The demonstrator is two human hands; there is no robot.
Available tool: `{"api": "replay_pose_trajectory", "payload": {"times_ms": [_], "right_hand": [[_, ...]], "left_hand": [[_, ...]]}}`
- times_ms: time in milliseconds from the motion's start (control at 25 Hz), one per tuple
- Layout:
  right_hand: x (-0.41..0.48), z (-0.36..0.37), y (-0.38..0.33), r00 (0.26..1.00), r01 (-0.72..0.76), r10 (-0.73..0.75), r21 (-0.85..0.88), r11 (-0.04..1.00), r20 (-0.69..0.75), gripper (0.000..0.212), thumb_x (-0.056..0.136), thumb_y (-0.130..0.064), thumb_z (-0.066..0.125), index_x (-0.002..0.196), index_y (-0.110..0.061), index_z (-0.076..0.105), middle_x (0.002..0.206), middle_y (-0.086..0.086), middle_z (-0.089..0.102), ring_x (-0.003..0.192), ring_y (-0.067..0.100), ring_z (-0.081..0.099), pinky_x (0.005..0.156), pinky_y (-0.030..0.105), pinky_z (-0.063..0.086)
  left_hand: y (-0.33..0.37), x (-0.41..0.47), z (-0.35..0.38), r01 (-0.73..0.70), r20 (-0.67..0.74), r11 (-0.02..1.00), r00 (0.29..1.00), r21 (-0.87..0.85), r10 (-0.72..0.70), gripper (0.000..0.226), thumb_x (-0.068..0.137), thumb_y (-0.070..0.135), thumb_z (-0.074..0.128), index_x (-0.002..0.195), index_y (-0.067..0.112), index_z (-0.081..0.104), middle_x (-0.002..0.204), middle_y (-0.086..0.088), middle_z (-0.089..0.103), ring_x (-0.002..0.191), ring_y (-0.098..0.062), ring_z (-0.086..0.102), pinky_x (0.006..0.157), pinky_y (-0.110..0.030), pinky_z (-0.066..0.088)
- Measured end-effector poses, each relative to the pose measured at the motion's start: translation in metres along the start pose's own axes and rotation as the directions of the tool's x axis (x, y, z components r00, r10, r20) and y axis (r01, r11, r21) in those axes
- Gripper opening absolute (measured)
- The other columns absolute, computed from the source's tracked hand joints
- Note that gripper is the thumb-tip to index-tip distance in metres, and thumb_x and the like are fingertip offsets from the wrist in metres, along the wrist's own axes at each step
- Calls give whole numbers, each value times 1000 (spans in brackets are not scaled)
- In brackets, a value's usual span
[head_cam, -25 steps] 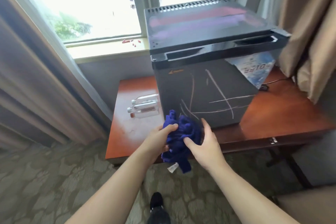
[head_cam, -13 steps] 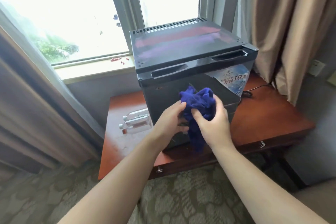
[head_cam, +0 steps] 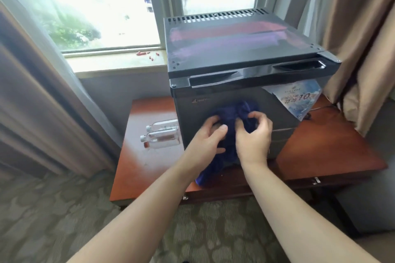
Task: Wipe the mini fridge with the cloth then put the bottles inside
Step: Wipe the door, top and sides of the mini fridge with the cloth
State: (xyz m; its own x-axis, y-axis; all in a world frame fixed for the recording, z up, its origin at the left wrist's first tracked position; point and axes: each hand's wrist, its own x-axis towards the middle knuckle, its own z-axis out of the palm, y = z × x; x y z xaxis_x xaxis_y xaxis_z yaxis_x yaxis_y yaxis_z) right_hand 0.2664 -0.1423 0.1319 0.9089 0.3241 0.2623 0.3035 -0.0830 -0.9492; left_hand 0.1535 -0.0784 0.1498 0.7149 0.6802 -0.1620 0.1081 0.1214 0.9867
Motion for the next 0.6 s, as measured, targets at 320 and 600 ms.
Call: {"api": "replay_pose_trajectory", "payload": {"times_ms": [320, 600], "right_hand": [[52, -50, 56, 983, -40, 34, 30, 999, 178, 24, 76, -11, 82, 87, -16, 61, 109, 5, 49, 92, -9, 48, 86, 0, 32], [127, -122, 78, 976, -61, 64, -21, 998, 207, 26, 77, -16, 80, 84, -23, 56, 105, 7, 51, 80, -3, 44, 74, 4, 33]], "left_hand": [[-19, 24, 85, 54, -212, 998, 976, 18, -49, 20, 99, 34, 57, 114, 47, 56, 111, 28, 72, 101, 3, 69, 79, -26, 58], [-1, 57, 185, 44, -220, 999, 975, 0, -43, 19, 100, 31, 61, 117, 39, 57, 113, 18, 74, 101, -2, 71, 82, -29, 59]]}}
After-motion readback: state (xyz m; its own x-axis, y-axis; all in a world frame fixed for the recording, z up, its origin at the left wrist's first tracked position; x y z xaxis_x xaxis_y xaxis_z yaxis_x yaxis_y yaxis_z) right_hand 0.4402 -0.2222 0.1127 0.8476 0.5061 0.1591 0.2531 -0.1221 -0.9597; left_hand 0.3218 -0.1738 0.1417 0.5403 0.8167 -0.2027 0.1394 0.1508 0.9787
